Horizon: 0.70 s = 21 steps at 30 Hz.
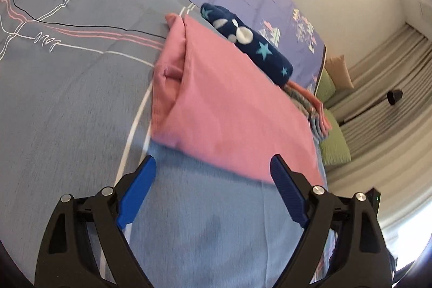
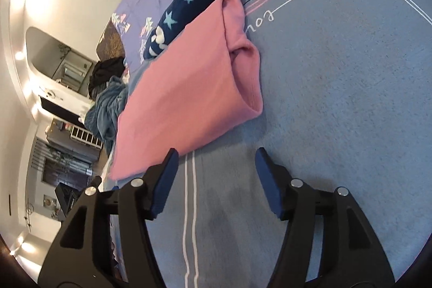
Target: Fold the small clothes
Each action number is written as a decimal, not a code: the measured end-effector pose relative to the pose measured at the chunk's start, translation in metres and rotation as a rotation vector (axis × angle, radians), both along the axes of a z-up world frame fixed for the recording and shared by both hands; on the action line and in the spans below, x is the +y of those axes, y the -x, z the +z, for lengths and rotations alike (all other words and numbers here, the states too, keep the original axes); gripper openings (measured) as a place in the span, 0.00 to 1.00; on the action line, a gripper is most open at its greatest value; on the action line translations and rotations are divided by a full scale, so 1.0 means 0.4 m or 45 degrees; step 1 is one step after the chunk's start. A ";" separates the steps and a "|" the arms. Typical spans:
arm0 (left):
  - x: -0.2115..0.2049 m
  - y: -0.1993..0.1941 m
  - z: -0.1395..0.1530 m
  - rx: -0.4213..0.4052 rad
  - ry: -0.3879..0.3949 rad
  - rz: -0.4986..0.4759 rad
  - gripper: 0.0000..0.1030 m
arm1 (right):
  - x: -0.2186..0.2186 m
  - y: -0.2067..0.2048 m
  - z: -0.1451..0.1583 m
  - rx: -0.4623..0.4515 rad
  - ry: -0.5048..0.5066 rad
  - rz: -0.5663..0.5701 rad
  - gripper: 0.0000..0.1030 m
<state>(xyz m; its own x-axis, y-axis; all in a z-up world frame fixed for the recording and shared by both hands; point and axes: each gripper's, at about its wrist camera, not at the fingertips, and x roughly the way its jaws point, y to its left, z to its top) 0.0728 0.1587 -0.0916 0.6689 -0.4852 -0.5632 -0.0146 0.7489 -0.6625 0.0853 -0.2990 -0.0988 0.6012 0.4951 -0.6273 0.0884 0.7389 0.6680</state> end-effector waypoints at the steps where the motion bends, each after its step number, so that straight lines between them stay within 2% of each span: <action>1: 0.001 -0.014 -0.004 0.002 -0.007 0.011 0.77 | 0.000 -0.004 -0.001 -0.005 -0.006 -0.008 0.62; 3: 0.000 -0.037 -0.009 0.007 -0.029 0.031 0.68 | 0.003 -0.014 -0.003 -0.019 -0.014 -0.024 0.63; 6: 0.014 -0.067 -0.014 0.016 -0.019 0.049 0.46 | 0.009 -0.031 -0.006 -0.042 0.005 -0.047 0.66; 8: 0.033 -0.083 -0.026 0.042 -0.006 0.078 0.19 | 0.016 -0.046 -0.009 -0.060 0.008 -0.070 0.67; 10: 0.054 -0.108 -0.046 0.078 0.056 0.092 0.09 | 0.016 -0.055 -0.016 -0.060 0.000 -0.101 0.67; 11: 0.067 -0.117 -0.055 0.087 0.116 0.093 0.08 | 0.016 -0.061 -0.016 -0.061 -0.004 -0.116 0.67; 12: 0.070 -0.119 -0.058 0.089 0.136 0.092 0.07 | 0.021 -0.069 -0.015 -0.061 -0.002 -0.136 0.67; 13: 0.069 -0.120 -0.057 0.085 0.131 0.088 0.07 | 0.021 -0.072 -0.016 -0.060 0.006 -0.151 0.64; 14: 0.065 -0.119 -0.054 0.080 0.112 0.086 0.06 | 0.024 -0.077 -0.015 -0.059 0.027 -0.176 0.44; 15: 0.058 -0.118 -0.047 0.074 0.084 0.079 0.05 | 0.024 -0.082 -0.017 -0.047 0.055 -0.205 0.08; 16: 0.055 -0.118 -0.042 0.073 0.072 0.078 0.04 | 0.020 -0.093 -0.029 0.000 0.066 -0.226 0.05; 18: 0.056 -0.114 -0.030 0.073 0.068 0.084 0.04 | -0.007 -0.092 -0.043 0.031 -0.054 -0.250 0.04; 21: 0.064 -0.088 0.013 0.019 0.086 0.086 0.03 | -0.024 -0.066 0.003 -0.034 -0.064 -0.248 0.03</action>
